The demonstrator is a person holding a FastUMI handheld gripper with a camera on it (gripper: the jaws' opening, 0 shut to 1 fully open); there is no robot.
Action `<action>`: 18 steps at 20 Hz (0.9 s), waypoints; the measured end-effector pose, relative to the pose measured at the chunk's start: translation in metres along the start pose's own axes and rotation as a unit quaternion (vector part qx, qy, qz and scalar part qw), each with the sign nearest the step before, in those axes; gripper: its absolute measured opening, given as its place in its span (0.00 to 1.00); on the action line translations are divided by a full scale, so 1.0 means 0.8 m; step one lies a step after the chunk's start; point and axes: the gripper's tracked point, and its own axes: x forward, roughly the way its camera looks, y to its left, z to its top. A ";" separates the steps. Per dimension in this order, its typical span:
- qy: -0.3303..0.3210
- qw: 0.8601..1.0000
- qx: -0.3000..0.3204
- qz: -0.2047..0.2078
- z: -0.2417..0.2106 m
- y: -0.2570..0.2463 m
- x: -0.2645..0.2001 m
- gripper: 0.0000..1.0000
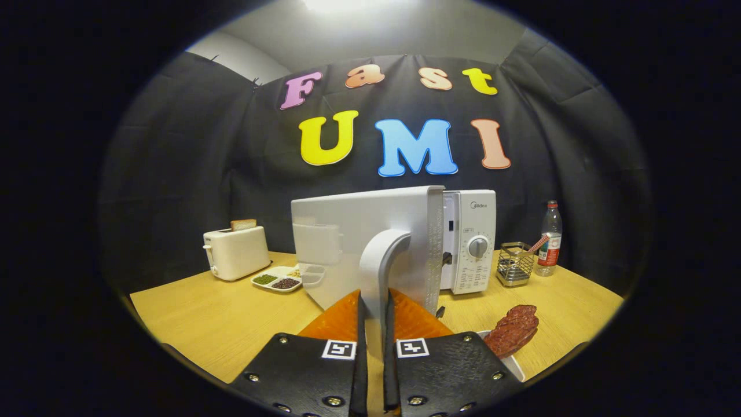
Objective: Open the microwave, put the food inside, and close the microwave door.
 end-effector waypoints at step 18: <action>-0.029 0.999 -0.019 0.037 -0.014 0.287 -0.083 0.10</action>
